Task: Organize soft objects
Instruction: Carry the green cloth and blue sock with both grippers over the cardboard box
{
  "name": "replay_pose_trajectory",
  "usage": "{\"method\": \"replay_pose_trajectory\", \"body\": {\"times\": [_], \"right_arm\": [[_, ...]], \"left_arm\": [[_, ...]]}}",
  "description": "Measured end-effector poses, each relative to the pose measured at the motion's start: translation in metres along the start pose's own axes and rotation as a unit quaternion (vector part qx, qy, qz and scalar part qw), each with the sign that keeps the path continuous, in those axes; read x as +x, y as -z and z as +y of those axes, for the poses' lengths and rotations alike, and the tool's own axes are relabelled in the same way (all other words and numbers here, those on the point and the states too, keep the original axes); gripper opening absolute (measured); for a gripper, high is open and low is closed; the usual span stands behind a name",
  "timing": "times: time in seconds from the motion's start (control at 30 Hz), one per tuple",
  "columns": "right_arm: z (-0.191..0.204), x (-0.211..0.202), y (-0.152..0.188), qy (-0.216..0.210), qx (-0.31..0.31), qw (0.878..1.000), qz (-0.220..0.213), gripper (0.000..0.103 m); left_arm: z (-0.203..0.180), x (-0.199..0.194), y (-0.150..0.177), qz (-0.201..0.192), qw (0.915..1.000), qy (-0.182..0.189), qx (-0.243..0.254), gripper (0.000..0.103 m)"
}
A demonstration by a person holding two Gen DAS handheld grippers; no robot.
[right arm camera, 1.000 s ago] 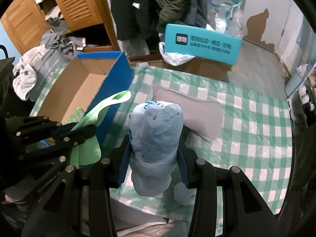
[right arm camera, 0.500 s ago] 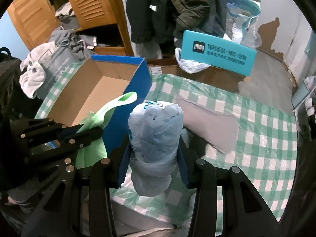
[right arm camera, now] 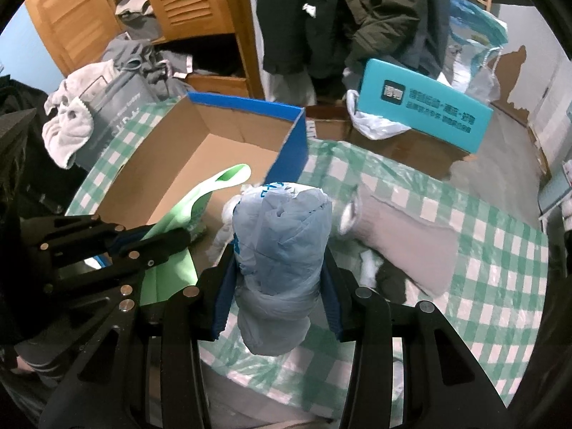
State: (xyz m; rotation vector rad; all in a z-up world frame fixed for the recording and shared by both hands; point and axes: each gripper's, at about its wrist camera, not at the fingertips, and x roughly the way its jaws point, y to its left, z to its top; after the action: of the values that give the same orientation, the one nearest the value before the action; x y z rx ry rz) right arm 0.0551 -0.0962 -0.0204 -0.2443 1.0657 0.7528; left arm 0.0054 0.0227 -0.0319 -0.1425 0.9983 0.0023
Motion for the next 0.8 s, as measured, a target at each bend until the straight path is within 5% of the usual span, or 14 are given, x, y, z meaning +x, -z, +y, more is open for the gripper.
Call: {"method": "replay_pose_trajectory", "body": {"times": [0.8], "right_arm": [[0.059, 0.052, -0.036, -0.022, -0.037, 0.998, 0.035, 0.043]], "left_arm": [[0.081, 0.009, 0.004, 0.010, 0.9963, -0.032, -0.079, 0.005]]}}
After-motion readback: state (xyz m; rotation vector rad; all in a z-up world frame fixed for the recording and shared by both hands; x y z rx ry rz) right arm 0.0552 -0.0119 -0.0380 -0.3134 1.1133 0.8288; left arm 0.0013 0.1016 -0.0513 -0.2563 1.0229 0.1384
